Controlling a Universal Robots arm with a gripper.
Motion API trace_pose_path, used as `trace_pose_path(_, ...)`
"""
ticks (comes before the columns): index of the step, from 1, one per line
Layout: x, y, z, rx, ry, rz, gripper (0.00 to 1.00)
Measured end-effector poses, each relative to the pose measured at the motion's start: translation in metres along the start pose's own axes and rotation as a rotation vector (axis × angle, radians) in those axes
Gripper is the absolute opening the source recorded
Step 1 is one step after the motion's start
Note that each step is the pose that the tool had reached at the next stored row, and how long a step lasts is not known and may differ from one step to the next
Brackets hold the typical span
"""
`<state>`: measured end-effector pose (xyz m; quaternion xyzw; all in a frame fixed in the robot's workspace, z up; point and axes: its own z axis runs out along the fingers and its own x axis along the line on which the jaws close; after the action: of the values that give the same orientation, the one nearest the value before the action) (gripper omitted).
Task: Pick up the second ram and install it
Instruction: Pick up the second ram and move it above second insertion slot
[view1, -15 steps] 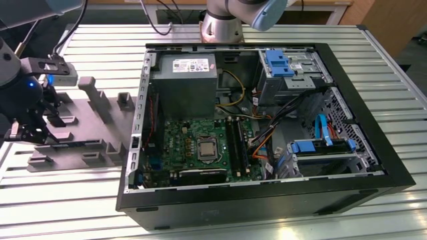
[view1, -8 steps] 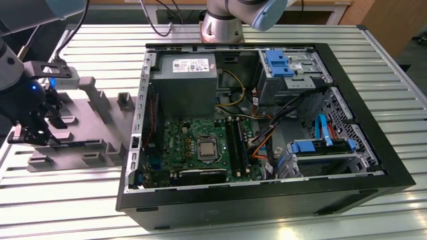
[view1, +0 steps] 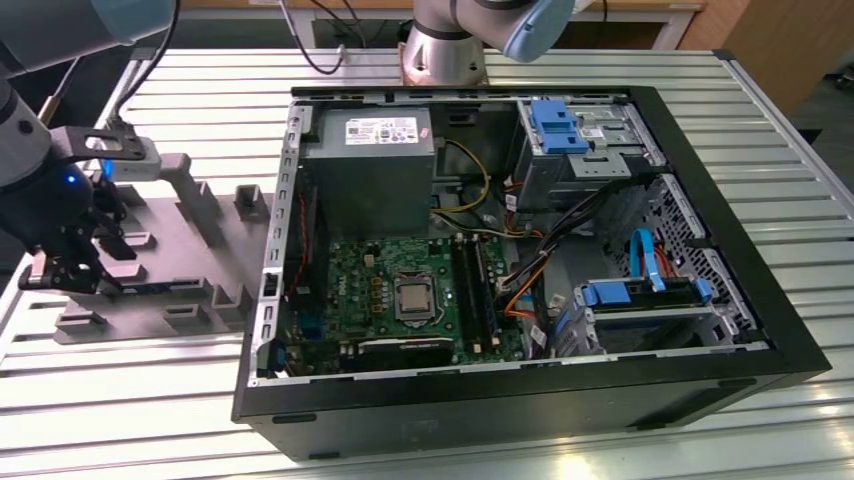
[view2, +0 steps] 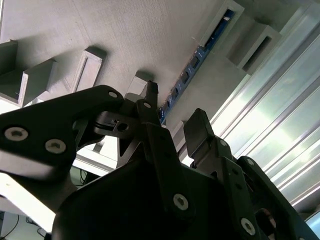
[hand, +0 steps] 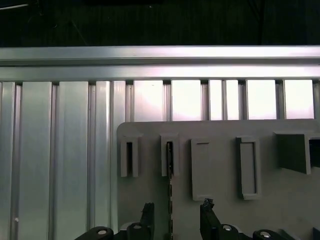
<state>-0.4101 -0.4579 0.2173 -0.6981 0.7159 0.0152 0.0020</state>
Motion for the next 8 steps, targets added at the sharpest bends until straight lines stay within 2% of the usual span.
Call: trace_pose_path(8,0.0019,-0.0002,0.0109,-0.0002,0.0002,-0.006,0.49)
